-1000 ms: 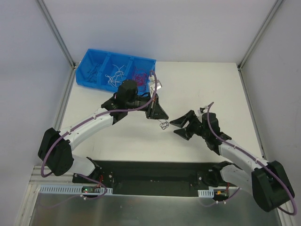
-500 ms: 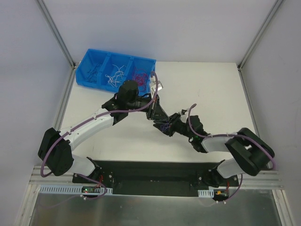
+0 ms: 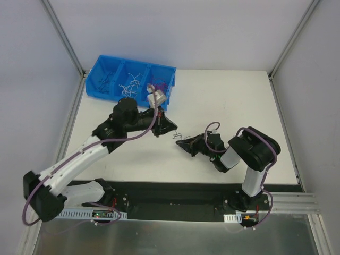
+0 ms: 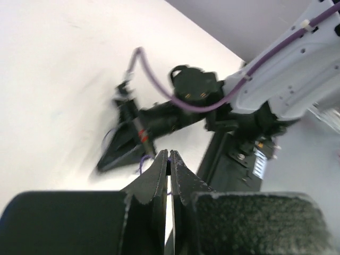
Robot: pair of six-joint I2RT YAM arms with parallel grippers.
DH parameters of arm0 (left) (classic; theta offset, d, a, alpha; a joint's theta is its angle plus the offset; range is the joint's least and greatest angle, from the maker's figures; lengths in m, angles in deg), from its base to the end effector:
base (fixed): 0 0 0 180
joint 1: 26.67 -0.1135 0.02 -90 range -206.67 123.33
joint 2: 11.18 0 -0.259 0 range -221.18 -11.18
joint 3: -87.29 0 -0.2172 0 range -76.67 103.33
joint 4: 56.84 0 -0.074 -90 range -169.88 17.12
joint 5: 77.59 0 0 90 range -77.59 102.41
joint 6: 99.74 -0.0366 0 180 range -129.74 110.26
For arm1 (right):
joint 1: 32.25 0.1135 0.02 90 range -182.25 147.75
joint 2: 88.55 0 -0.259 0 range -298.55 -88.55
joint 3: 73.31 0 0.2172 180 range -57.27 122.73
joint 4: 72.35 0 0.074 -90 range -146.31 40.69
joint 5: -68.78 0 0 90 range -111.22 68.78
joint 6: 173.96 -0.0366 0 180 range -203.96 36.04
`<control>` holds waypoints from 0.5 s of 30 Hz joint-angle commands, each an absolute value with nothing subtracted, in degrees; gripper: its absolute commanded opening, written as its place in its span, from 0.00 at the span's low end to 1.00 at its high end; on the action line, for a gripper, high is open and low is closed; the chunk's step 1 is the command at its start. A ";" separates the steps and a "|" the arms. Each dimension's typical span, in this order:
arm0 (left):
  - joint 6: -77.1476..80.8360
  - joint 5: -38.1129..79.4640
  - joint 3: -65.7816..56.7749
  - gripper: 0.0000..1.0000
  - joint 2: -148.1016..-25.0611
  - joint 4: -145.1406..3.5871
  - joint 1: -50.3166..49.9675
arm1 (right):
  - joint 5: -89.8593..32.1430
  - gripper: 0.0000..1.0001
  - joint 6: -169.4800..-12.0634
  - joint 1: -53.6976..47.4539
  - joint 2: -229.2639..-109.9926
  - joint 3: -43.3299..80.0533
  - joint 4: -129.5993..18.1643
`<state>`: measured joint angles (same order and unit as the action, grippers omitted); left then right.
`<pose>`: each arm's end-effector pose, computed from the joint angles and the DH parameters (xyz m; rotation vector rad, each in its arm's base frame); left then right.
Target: Untangle the cables
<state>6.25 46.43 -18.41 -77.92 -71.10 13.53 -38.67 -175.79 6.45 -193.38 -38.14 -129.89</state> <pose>0.1675 -0.1684 0.3679 0.8376 1.6210 -1.2126 0.2025 0.1763 0.1373 0.7416 2.0948 1.7601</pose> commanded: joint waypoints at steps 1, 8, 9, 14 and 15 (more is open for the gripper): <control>2.31 22.31 -24.01 0.00 -62.19 -81.82 14.02 | -40.02 0.01 -168.44 -0.06 -193.40 -40.13 -141.13; 0.55 -12.84 -28.07 0.00 -41.34 -97.64 14.02 | -42.84 0.01 -153.51 -9.48 -189.98 -40.66 -131.22; 0.55 -16.90 -27.81 0.00 -39.76 -99.93 14.02 | -42.40 0.01 -151.13 -10.01 -188.49 -40.40 -127.80; 0.20 -27.13 -26.93 0.00 -36.05 -104.43 14.02 | -37.40 0.01 -137.86 -11.07 -181.64 -39.61 -112.05; 0.02 -26.88 -26.84 0.00 -36.31 -104.43 14.02 | -36.95 0.01 -135.83 -11.07 -180.75 -39.35 -110.38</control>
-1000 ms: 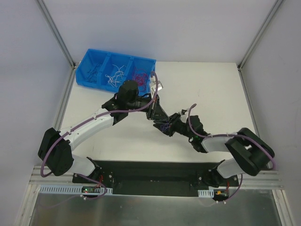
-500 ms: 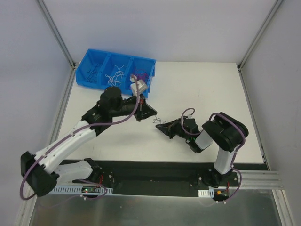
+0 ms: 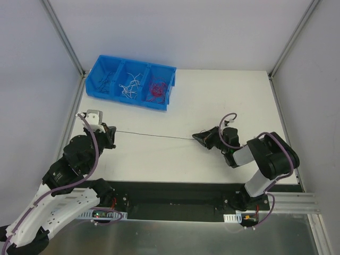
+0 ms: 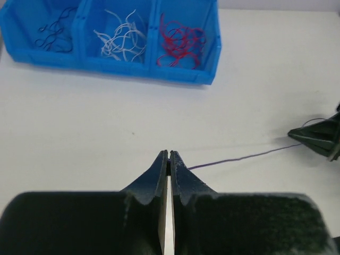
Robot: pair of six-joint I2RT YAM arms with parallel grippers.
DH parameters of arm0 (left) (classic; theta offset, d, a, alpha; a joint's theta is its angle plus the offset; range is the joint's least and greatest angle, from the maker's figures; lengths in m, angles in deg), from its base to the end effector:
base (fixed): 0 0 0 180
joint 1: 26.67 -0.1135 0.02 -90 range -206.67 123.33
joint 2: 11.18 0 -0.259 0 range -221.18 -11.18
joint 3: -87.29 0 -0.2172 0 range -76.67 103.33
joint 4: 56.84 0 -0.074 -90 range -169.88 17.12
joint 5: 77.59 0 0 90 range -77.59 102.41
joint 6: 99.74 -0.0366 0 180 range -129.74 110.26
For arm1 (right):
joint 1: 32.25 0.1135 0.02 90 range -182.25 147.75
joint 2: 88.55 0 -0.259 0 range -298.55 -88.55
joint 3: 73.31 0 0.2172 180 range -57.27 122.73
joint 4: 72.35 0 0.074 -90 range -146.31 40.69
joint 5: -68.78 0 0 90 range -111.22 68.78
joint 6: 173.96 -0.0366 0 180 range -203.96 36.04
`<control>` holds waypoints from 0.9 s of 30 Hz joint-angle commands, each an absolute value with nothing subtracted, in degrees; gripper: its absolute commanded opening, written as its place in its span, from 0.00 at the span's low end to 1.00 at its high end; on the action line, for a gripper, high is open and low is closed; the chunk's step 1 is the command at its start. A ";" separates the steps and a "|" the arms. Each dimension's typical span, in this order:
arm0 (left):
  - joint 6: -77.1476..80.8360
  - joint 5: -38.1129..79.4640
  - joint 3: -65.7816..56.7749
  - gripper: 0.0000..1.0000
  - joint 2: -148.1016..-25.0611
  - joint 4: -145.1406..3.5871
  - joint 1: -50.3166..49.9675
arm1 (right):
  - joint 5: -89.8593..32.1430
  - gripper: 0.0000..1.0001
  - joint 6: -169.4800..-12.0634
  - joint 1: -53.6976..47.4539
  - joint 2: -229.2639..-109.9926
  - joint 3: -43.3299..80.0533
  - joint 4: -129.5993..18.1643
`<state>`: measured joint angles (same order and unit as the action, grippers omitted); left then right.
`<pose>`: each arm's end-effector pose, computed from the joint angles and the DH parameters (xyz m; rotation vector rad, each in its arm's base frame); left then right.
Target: Untangle the cables
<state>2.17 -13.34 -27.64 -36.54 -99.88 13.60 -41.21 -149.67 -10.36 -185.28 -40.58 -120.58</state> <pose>0.0559 -0.0265 0.3570 0.0573 1.6325 -0.3348 0.2272 0.1048 0.1460 0.5115 2.0048 1.3350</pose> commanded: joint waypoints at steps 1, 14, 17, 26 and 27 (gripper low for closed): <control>0.28 -25.74 -26.66 0.00 -37.36 -104.43 14.02 | -36.78 0.01 -133.29 -10.81 -179.61 -38.56 -108.28; 11.44 5.98 -27.99 0.00 -73.10 -87.57 13.93 | -25.04 0.06 -103.30 9.58 -169.65 -25.56 -82.85; 11.88 9.77 -24.83 0.00 -81.02 -85.63 13.93 | -27.63 0.18 -99.61 12.21 -172.74 -22.74 -83.30; 13.73 25.75 -17.97 0.00 -95.97 -82.46 13.93 | -10.52 0.64 -100.21 14.16 -163.80 -28.96 -82.94; 13.64 27.69 -17.35 0.00 -97.56 -82.46 13.93 | -7.88 0.69 -100.91 14.07 -161.43 -30.80 -83.29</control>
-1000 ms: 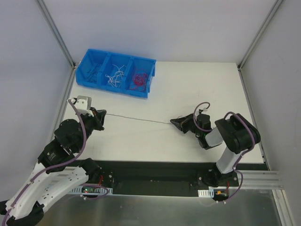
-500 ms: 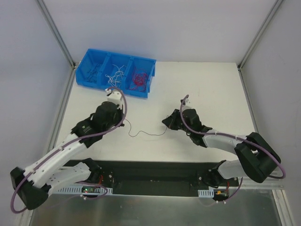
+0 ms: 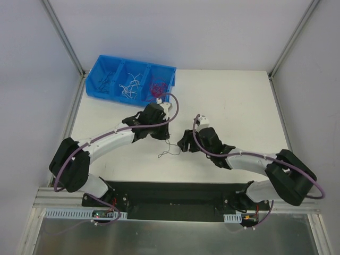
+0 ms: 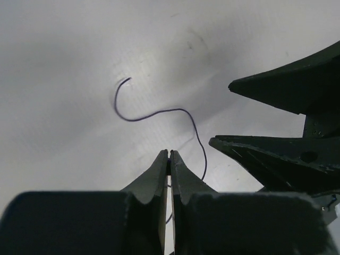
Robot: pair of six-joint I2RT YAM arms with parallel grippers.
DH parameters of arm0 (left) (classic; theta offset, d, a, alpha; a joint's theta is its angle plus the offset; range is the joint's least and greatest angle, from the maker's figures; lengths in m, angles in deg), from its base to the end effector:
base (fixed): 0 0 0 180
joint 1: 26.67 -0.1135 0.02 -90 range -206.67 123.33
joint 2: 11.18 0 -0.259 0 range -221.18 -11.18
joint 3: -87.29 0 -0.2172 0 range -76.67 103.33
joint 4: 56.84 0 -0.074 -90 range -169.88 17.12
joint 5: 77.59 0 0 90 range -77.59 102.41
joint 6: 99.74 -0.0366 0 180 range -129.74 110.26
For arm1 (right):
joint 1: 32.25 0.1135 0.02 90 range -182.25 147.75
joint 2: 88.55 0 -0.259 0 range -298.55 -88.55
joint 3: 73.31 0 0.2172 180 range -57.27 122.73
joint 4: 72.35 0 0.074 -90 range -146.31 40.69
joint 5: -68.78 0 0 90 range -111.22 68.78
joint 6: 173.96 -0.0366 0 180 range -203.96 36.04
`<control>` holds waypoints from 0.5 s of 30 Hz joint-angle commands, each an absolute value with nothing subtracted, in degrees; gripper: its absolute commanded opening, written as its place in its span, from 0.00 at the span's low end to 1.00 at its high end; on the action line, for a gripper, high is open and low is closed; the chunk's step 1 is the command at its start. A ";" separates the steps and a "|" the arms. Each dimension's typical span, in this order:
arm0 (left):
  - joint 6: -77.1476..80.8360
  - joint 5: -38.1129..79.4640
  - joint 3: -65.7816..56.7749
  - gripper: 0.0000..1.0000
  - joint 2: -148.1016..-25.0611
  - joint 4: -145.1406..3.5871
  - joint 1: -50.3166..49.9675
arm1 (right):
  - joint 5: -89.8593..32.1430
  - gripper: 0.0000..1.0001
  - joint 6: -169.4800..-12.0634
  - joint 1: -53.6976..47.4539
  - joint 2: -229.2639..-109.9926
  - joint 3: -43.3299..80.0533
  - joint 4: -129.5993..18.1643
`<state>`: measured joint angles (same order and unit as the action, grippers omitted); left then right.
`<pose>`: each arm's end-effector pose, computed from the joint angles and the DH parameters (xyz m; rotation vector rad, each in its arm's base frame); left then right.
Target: Untangle the cables
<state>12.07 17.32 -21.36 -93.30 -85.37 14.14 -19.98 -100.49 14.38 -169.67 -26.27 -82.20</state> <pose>0.2124 -0.1876 0.2595 0.4338 2.3040 -0.6629 0.1796 0.1890 0.2023 -0.5210 1.9933 0.6786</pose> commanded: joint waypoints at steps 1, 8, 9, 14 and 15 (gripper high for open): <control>13.90 28.93 -16.91 0.01 -98.79 -82.55 13.93 | -5.94 0.72 -101.35 13.98 -159.06 -32.56 -84.34; 12.51 33.15 -16.73 0.58 -102.58 -82.55 14.19 | -1.97 0.80 -103.12 11.70 -147.53 -42.94 -91.11; 11.80 33.85 -16.47 0.70 -103.02 -82.64 14.28 | -2.32 0.80 -103.29 11.35 -147.17 -43.38 -91.64; 10.92 35.61 -16.38 0.86 -104.34 -82.90 15.33 | -5.75 0.80 -104.52 9.24 -148.40 -43.56 -92.87; 10.83 35.53 -16.12 0.86 -104.60 -83.07 15.60 | -6.44 0.80 -104.70 8.97 -148.57 -43.47 -92.96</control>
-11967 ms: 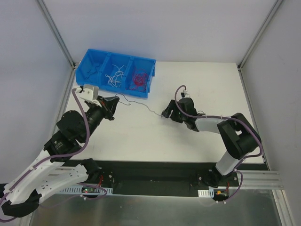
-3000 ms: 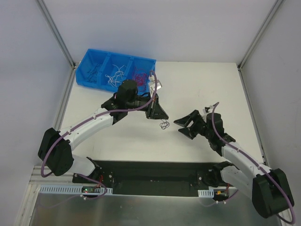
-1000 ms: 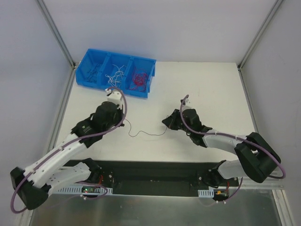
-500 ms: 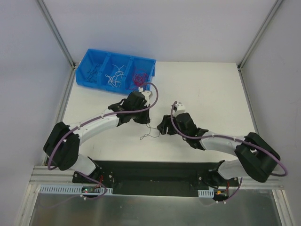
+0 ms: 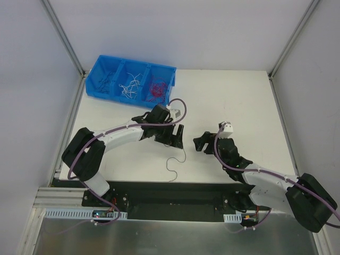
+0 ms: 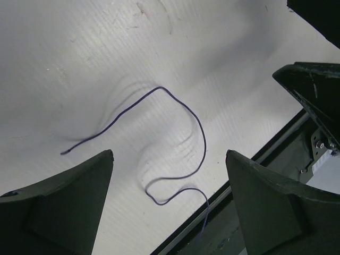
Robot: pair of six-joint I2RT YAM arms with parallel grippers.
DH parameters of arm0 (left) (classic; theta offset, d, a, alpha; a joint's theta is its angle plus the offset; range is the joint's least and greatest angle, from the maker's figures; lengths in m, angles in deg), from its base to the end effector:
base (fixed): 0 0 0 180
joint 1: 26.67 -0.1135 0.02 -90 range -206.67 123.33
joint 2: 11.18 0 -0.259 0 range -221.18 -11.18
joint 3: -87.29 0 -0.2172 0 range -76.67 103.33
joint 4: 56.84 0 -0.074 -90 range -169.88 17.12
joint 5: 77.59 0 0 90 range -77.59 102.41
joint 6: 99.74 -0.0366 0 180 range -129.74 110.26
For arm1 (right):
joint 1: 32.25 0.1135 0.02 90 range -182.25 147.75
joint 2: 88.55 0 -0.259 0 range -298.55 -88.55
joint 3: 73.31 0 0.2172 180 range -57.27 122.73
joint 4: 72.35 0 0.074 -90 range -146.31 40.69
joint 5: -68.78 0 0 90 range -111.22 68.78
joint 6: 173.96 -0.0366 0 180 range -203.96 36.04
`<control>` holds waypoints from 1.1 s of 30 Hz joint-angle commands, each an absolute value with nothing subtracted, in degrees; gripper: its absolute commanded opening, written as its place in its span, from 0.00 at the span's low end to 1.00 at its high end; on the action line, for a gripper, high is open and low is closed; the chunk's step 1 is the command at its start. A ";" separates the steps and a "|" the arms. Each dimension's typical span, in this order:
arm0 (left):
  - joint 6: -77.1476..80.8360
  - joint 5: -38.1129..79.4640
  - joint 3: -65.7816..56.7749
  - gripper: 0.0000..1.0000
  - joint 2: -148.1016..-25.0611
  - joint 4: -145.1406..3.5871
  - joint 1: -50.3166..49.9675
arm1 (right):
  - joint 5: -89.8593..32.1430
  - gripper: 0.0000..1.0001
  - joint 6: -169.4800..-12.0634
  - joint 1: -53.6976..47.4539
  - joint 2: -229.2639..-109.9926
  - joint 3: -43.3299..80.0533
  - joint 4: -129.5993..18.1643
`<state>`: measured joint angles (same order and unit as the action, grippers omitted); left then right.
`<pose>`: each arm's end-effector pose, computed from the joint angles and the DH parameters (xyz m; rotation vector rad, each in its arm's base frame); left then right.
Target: Untangle the cables
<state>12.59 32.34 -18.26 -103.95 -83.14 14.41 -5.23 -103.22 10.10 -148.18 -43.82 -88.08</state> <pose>0.2299 -0.2170 0.2278 0.5856 2.4248 -0.9185 0.1418 0.1156 0.2007 -0.1710 1.8339 0.5063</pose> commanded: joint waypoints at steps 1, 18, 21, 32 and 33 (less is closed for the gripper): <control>10.74 35.18 -16.12 0.86 -104.86 -83.34 16.12 | -6.89 0.80 -104.87 8.80 -148.92 -43.47 -93.05; 7.48 24.10 -15.76 0.85 -106.97 -91.78 24.48 | -9.97 0.81 -105.75 7.48 -149.37 -43.82 -94.10; 8.28 24.19 -15.85 0.74 -108.12 -90.64 24.83 | -10.58 0.81 -106.02 7.13 -149.81 -43.74 -94.28; 12.67 24.28 -18.31 0.57 -107.86 -86.33 25.53 | -12.51 0.82 -106.81 6.07 -149.98 -44.26 -95.25; 12.85 24.37 -18.57 0.57 -107.77 -86.15 25.45 | -12.60 0.82 -106.90 5.98 -149.98 -44.35 -95.34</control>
